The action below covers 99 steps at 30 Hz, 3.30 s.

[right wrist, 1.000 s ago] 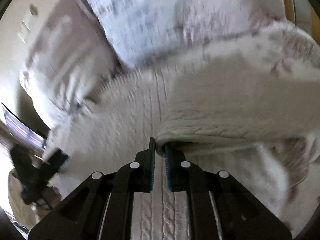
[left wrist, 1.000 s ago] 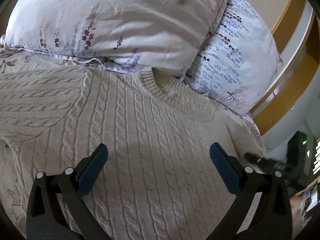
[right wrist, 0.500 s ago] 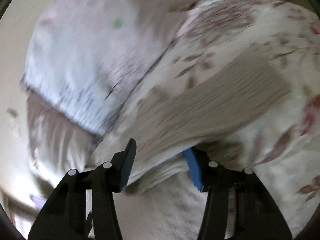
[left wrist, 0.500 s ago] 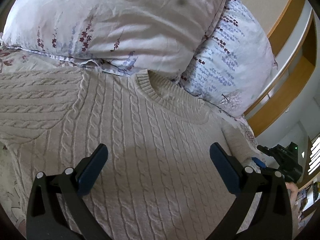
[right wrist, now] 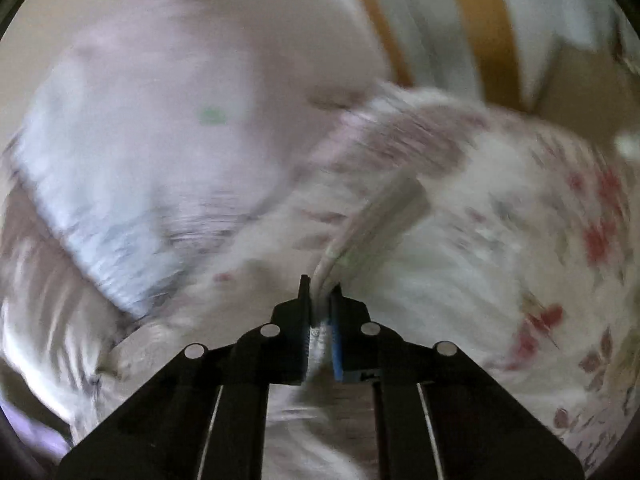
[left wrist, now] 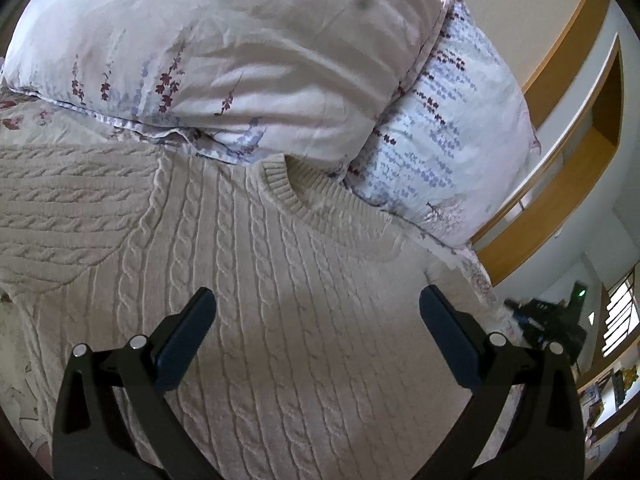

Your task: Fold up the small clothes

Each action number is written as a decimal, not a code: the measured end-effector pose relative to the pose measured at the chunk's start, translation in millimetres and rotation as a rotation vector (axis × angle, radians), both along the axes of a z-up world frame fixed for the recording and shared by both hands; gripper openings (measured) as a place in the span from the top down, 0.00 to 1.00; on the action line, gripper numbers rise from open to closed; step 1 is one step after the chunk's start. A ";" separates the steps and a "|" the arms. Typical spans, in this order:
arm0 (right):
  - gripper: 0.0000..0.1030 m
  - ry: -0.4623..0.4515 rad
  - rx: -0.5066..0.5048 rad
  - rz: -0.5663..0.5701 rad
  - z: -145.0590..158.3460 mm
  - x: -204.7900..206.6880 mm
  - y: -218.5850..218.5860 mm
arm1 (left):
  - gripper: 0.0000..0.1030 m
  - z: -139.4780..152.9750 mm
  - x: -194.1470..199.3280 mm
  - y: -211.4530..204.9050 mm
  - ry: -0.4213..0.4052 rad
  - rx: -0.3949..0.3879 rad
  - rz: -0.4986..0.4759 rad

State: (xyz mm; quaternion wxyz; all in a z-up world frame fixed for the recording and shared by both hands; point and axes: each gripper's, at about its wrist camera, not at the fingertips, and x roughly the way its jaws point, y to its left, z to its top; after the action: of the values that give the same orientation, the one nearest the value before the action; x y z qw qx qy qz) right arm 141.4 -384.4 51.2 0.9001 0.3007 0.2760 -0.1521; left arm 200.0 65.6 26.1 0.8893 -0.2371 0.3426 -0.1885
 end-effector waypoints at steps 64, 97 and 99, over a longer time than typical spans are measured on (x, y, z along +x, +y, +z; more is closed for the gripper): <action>0.27 -0.018 0.138 0.465 -52.8 -22.1 110.7 | 0.54 -2.3 -68.3 247.9 0.291 -0.191 0.665; 0.24 -0.029 0.156 0.487 -55.4 -29.6 116.6 | 0.93 52.9 7.1 19.6 0.096 -0.215 0.058; 0.24 -0.003 0.117 0.505 -52.5 -28.6 121.1 | 0.93 32.8 13.6 -7.5 0.162 -0.170 0.004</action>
State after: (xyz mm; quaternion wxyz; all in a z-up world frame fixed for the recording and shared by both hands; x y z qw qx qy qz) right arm 112.8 -263.3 -1.3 0.8912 0.2740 0.3492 0.0939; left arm 213.6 58.1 58.9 0.8357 -0.3270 0.3958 -0.1952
